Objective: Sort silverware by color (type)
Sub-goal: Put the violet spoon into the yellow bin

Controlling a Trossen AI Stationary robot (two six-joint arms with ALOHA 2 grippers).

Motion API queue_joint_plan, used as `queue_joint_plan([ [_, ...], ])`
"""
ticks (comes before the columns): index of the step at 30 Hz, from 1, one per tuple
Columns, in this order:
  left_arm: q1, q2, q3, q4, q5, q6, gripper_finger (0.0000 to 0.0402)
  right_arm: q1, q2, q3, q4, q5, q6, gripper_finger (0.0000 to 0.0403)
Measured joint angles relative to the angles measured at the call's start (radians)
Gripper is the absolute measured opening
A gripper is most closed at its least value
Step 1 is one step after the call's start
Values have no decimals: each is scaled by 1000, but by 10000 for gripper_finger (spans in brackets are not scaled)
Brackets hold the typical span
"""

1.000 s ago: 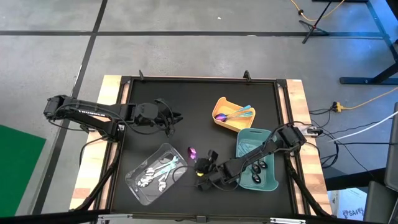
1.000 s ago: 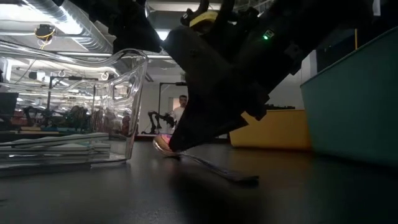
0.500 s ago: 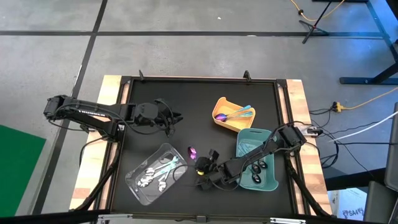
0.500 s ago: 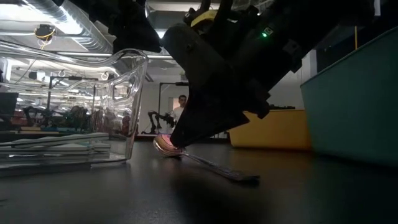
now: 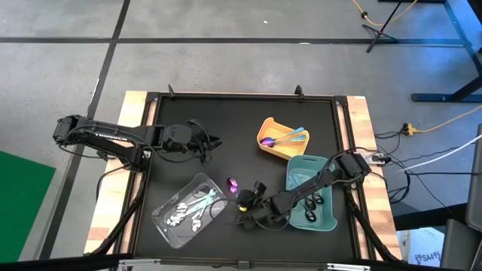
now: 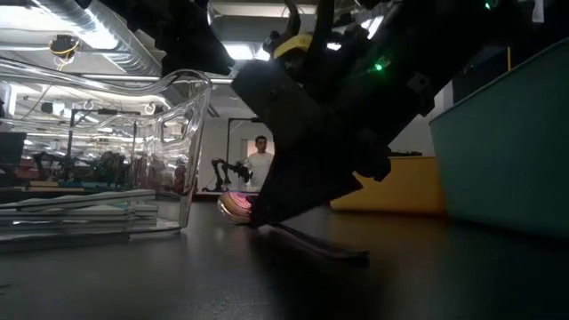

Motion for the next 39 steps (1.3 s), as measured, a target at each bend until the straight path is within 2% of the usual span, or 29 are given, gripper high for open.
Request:
queue_joint_plan([
  [19,0,0,0,0,0,0,94,-32,17,4,-7,-87,18,73],
  [22,0,0,0,0,0,0,94,-32,18,4,-10,-87,18,61],
  [28,0,0,0,0,0,0,94,-32,19,3,-14,-87,16,8],
  [34,0,0,0,0,0,0,94,-32,20,2,-15,-86,12,14],
  [39,0,0,0,0,0,0,94,-32,20,2,-17,-73,9,4],
])
